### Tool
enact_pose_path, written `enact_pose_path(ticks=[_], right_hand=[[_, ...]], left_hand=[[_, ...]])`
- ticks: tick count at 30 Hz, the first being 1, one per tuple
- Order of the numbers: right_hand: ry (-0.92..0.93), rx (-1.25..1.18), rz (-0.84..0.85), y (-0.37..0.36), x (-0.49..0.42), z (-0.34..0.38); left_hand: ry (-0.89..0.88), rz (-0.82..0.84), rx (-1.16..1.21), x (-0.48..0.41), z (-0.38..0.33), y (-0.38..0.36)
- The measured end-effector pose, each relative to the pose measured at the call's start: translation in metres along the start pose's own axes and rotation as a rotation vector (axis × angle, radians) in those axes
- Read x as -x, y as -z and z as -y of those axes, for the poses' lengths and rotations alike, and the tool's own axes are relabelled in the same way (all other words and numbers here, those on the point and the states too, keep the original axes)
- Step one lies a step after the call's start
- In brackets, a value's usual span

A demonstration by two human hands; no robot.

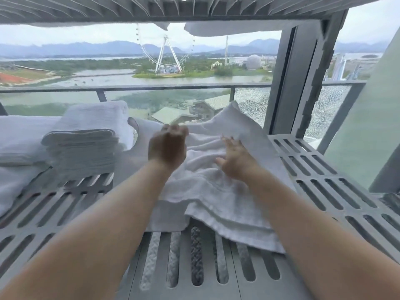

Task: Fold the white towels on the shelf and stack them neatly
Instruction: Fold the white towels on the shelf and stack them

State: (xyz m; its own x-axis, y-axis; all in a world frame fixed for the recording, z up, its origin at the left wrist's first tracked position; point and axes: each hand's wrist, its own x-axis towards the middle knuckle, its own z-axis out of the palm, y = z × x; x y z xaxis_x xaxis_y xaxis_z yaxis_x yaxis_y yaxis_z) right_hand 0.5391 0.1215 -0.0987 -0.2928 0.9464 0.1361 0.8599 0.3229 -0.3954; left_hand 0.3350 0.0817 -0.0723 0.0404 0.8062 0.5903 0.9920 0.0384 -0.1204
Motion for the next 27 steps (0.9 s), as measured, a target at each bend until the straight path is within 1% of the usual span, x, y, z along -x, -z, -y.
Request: enact_pose_path(ticks=[3, 4, 6, 9, 12, 14, 16, 18, 20, 21, 24, 25, 27], right_hand=[[0.013, 0.084, 0.026, -0.01, 0.003, -0.003], [0.022, 0.103, 0.037, -0.011, 0.005, -0.004], [0.026, 0.109, 0.058, -0.011, 0.01, -0.004], [0.039, 0.158, 0.023, -0.012, 0.02, 0.0], [0.166, 0.169, -0.108, -0.01, 0.034, 0.013], [0.229, 0.093, -0.123, -0.006, 0.046, 0.022], [0.254, 0.014, -0.05, -0.005, 0.059, 0.024], [0.268, 0.031, 0.035, -0.007, 0.069, 0.02], [0.268, 0.058, 0.109, -0.007, 0.081, 0.016], [0.289, 0.06, 0.12, -0.006, 0.088, 0.015], [0.374, 0.033, 0.076, -0.001, 0.112, 0.013], [0.399, 0.062, 0.095, 0.0, 0.122, 0.011], [0.436, 0.211, 0.165, 0.001, 0.142, 0.008]], left_hand=[[0.075, 0.356, 0.155, 0.01, -0.008, -0.023], [0.094, 0.439, 0.23, 0.014, -0.008, -0.029], [0.112, 0.501, 0.336, 0.02, -0.008, -0.03], [0.064, 0.57, 0.346, 0.025, -0.01, -0.02], [0.071, 0.598, 0.328, 0.032, -0.019, -0.005], [0.105, 0.6, 0.334, 0.041, -0.027, 0.008], [0.167, 0.597, 0.367, 0.054, -0.034, 0.022], [0.223, 0.59, 0.382, 0.07, -0.038, 0.035], [0.226, 0.585, 0.364, 0.087, -0.04, 0.048], [0.22, 0.573, 0.365, 0.096, -0.041, 0.055], [0.182, 0.474, 0.408, 0.122, -0.04, 0.068], [0.171, 0.459, 0.419, 0.13, -0.04, 0.071], [0.14, 0.46, 0.446, 0.147, -0.04, 0.077]])
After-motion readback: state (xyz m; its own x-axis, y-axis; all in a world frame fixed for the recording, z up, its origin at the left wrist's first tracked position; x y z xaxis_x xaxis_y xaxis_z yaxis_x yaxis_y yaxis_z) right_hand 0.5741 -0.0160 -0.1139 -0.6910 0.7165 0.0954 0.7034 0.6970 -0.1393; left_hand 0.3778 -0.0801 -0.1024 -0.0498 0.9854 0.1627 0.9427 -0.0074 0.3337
